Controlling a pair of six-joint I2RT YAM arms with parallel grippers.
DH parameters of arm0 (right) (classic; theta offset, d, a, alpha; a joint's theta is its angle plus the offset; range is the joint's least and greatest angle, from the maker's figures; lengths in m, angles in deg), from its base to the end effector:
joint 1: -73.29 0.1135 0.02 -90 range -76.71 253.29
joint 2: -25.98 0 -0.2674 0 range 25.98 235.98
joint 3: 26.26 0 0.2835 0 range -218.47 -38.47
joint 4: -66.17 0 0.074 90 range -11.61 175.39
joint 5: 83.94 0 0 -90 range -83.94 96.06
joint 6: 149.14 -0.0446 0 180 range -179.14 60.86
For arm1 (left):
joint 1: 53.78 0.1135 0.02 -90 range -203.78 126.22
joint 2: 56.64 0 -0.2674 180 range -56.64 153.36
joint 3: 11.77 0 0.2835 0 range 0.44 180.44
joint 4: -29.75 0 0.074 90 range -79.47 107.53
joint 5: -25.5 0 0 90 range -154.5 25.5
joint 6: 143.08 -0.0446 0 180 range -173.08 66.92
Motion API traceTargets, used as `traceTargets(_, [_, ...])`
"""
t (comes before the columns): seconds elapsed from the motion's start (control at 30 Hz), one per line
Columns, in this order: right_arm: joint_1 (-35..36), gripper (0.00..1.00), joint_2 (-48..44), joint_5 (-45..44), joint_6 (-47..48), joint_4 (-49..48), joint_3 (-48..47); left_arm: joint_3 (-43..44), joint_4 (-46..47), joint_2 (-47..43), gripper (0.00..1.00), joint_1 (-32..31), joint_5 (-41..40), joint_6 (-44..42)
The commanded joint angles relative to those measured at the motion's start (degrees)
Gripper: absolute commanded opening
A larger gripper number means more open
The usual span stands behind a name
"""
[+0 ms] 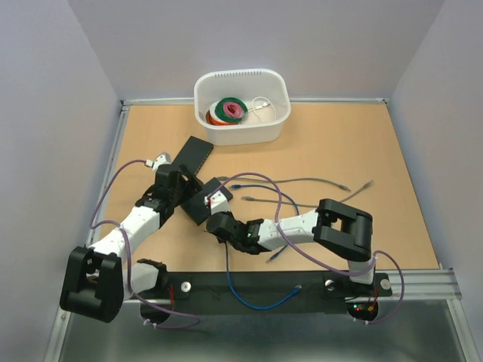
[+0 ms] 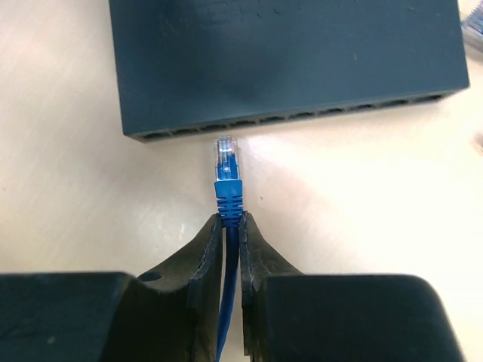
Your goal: Insert the plug into the switch port
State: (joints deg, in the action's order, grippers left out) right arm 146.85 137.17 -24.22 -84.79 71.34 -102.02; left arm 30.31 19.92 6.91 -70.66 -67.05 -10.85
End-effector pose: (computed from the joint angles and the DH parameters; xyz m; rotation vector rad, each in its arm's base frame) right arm 0.1441 0.4090 0.1253 -0.6361 2.0986 0.3807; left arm 0.2551 -0.0753 0.1876 -0.5023 2.1097 -0.5595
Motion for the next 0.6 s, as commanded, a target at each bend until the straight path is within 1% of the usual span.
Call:
traceTargets(0.0, [-0.2, 0.00, -4.1, 0.0, -0.5, -2.3, 2.1, 3.3, 1.7, 3.2, 0.79, 2.4, 1.0, -4.9])
traceTargets(0.2, [-0.1, 0.00, -6.3, 1.1, 0.0, -2.5, 5.6, 3.7, 4.5, 8.7, 0.79, 3.6, 1.2, -6.2])
traceTargets(0.27, [-0.2, 0.00, -6.4, 1.3, 0.2, -2.9, 6.0, 3.4, 6.0, 10.9, 0.79, 4.7, 4.0, -5.9])
traceTargets(0.4, [-0.2, 0.01, -5.3, 1.5, 0.9, -3.1, 4.6, 1.9, 10.1, 13.3, 0.79, 4.9, 7.1, -5.8])
traceTargets(0.57, [-0.2, 0.00, -4.8, 1.3, 2.3, -3.1, 2.3, -2.3, 13.9, 12.8, 0.78, 4.9, 11.1, -3.7])
